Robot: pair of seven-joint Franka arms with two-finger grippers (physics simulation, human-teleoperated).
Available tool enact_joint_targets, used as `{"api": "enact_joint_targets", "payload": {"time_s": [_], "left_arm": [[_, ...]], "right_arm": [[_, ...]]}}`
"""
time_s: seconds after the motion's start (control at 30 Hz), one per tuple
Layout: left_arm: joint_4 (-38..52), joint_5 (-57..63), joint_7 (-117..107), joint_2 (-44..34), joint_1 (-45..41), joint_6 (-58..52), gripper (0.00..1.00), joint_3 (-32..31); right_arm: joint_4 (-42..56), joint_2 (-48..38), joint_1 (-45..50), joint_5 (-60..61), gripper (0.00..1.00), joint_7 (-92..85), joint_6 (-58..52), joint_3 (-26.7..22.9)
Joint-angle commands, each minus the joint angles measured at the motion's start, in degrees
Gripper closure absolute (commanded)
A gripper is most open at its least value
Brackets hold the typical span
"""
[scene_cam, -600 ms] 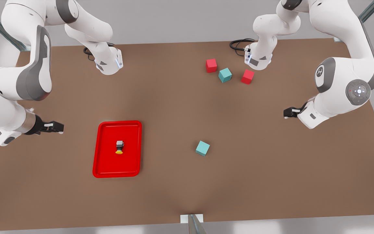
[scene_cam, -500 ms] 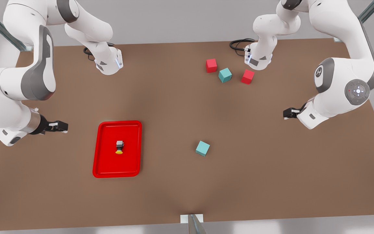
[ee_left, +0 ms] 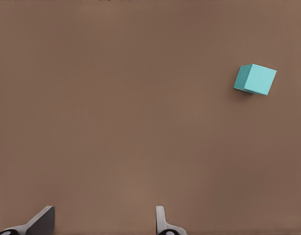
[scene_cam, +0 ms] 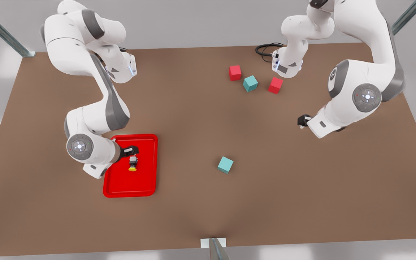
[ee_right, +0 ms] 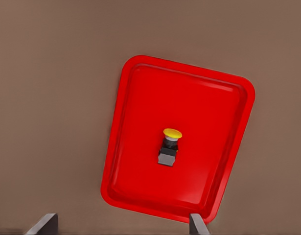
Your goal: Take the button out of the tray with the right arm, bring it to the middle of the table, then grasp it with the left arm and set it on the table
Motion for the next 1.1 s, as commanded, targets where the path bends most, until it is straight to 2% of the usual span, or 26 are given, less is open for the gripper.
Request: {"api": "enact_joint_targets", "payload": {"time_s": [0.0, 0.1, 0.2, 0.27, 0.3, 0.33, 0.37, 0.6, 0.8, 0.9, 1.07], "left_arm": [[0.1, 0.9, -3.8, -0.1, -0.5, 0.0, 0.00, -0.1], [0.1, 1.1, -3.8, -0.1, 0.7, 0.1, 0.00, 0.2], [0.1, 1.0, -3.7, -0.3, 0.6, -0.4, 0.00, 0.3], [0.1, 0.8, -4.8, -0.6, 0.6, 0.0, 0.00, 0.3], [0.1, 1.1, -5.6, -0.6, 0.7, 0.1, 0.00, 0.3], [0.1, 1.1, -5.6, -0.5, 0.8, 1.6, 0.00, 0.4], [0.1, 0.8, -5.7, -0.3, 0.9, 2.2, 0.00, 0.5], [-0.2, 1.1, -5.6, 1.1, 1.0, 4.6, 0.00, 0.6], [0.0, 1.2, -5.5, 3.2, 0.8, 6.6, 0.00, 0.6], [-0.1, 1.5, -5.0, 4.0, 0.1, 7.3, 0.00, 0.4], [0.0, 1.9, -4.7, 4.8, -0.3, 7.6, 0.00, 0.1]], "right_arm": [[-0.3, 2.3, -1.4, 0.9, 0.00, -4.1, 1.1, -0.1], [-0.2, 5.0, -1.1, 0.9, 0.00, -3.3, 5.3, -0.1], [-2.4, 4.1, 0.0, 0.2, 0.00, 5.8, 6.0, 0.0], [-5.1, 3.7, -1.3, 0.4, 0.00, -3.1, 6.5, 0.1], [-10.4, 1.1, -2.0, 0.6, 0.00, -3.4, 12.1, 0.1], [-20.7, -3.8, -4.2, 0.9, 0.00, -3.5, 22.3, 1.7], [-23.4, -4.3, -9.4, 0.8, 0.00, -3.6, 25.9, 6.5], [-23.3, 0.2, -9.0, 0.0, 0.00, -4.0, 31.5, 7.2], [-25.0, 1.9, -10.1, -3.1, 0.00, -4.6, 31.6, 6.8], [-30.9, 1.6, -10.5, -4.2, 0.00, -4.6, 40.0, 6.8], [-32.3, 1.4, -10.7, -4.2, 0.00, -4.7, 41.1, 6.7]]}}
